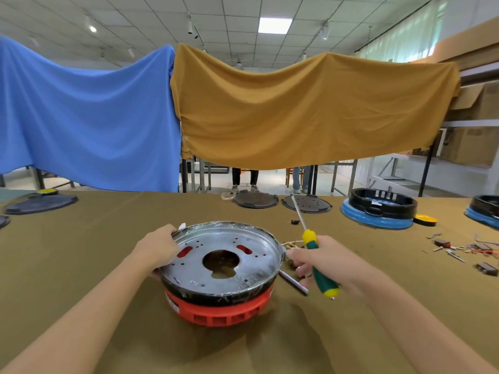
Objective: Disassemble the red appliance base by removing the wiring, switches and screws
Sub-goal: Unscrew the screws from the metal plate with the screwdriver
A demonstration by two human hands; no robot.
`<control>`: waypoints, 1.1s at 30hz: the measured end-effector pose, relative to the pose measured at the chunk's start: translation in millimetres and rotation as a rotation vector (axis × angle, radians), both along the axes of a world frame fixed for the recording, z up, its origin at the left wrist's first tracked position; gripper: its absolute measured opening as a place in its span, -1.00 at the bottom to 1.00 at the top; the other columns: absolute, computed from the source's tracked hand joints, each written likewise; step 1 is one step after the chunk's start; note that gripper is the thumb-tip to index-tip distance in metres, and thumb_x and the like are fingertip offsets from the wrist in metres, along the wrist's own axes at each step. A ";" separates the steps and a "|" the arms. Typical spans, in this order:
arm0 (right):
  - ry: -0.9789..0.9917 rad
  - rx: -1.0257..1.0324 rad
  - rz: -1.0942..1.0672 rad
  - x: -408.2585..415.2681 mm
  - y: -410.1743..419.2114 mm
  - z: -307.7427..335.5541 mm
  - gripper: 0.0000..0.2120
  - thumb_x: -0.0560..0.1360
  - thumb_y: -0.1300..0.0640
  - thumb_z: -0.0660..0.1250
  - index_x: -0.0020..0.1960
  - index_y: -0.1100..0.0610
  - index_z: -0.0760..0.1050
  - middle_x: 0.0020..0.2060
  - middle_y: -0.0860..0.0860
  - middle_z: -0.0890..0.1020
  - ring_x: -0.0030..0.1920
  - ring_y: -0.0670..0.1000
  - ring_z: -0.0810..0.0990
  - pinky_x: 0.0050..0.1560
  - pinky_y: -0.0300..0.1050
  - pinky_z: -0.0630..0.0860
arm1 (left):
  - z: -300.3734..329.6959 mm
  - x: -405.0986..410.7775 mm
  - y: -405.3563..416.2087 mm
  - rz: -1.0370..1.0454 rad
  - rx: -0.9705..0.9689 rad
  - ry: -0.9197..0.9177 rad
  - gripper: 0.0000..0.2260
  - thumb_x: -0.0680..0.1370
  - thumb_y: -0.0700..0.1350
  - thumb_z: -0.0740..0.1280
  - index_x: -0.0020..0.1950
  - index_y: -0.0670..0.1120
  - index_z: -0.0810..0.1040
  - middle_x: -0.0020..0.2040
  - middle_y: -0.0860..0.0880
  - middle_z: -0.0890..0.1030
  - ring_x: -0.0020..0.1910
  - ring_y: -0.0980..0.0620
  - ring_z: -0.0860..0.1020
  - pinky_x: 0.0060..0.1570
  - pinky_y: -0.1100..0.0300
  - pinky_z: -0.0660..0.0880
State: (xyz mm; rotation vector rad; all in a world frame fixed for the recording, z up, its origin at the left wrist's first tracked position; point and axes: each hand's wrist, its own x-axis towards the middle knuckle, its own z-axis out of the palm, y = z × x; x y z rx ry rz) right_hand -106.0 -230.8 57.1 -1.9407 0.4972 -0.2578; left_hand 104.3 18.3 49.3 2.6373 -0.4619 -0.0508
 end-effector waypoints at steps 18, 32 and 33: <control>0.004 0.027 -0.111 36.4 11.4 -15.9 -0.85 0.45 0.32 0.37 -0.12 0.22 0.39 -0.33 0.19 0.48 -0.45 0.09 0.48 -0.42 -0.12 0.50 | 13.0 -20.8 19.6 -0.012 -0.104 0.379 -0.77 0.54 -0.17 0.24 0.19 -0.07 0.37 0.07 -0.09 0.54 -0.13 -0.06 0.64 -0.36 0.11 0.63; 0.080 -0.560 0.119 56.4 3.1 21.8 -0.86 0.60 0.10 0.19 -0.07 0.11 0.27 -0.24 0.02 0.31 -0.33 -0.03 0.26 -0.33 -0.11 0.26 | 14.0 -6.8 -2.4 -0.323 0.118 -0.088 -0.44 0.59 -0.01 0.26 0.55 0.12 0.14 0.47 -0.12 0.22 0.29 -0.09 0.41 0.20 0.04 0.47; 0.089 -0.657 0.164 60.1 2.9 26.4 -0.88 0.60 0.11 0.21 -0.04 0.11 0.30 -0.22 0.01 0.35 -0.32 -0.03 0.29 -0.32 -0.13 0.29 | 12.0 -7.7 -8.2 -0.392 0.178 -0.122 -0.46 0.60 0.06 0.25 0.55 0.15 0.15 0.53 -0.08 0.12 0.44 -0.12 0.24 0.36 -0.09 0.35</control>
